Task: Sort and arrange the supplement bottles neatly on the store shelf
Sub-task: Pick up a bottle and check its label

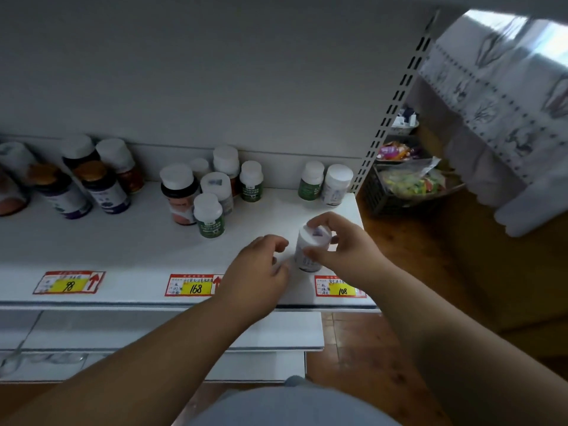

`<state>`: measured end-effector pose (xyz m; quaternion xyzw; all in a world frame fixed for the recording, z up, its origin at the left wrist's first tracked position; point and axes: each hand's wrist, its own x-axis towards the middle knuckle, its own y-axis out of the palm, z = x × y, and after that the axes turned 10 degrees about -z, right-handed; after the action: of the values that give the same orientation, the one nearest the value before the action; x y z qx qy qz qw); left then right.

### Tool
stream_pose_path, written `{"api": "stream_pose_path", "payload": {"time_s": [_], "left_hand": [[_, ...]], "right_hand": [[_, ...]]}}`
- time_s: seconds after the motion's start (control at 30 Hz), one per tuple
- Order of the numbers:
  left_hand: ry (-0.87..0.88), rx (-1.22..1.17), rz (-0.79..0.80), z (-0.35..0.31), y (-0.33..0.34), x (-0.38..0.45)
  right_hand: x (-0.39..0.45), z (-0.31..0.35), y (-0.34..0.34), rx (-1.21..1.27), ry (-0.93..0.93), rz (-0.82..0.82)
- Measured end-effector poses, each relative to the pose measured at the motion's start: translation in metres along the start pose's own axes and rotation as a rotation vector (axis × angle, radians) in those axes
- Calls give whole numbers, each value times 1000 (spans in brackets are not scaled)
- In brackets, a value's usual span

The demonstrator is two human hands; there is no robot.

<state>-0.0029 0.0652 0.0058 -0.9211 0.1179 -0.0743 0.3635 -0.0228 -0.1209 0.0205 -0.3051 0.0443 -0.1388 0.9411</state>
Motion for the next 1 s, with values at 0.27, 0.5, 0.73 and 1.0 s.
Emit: {"api": "stream_pose_path", "payload": {"time_s": [0.27, 0.5, 0.73, 1.0], "left_hand": [[36, 71, 56, 10, 9, 16], [82, 59, 62, 9, 3, 22], [44, -31, -22, -11, -2, 45], [135, -74, -214, -43, 6, 91]], "right_hand": [[-2, -1, 6, -51, -76, -29], [-5, -3, 11, -98, -133, -65], [11, -5, -3, -62, -142, -190], [117, -19, -17, -357, 65, -299]]}}
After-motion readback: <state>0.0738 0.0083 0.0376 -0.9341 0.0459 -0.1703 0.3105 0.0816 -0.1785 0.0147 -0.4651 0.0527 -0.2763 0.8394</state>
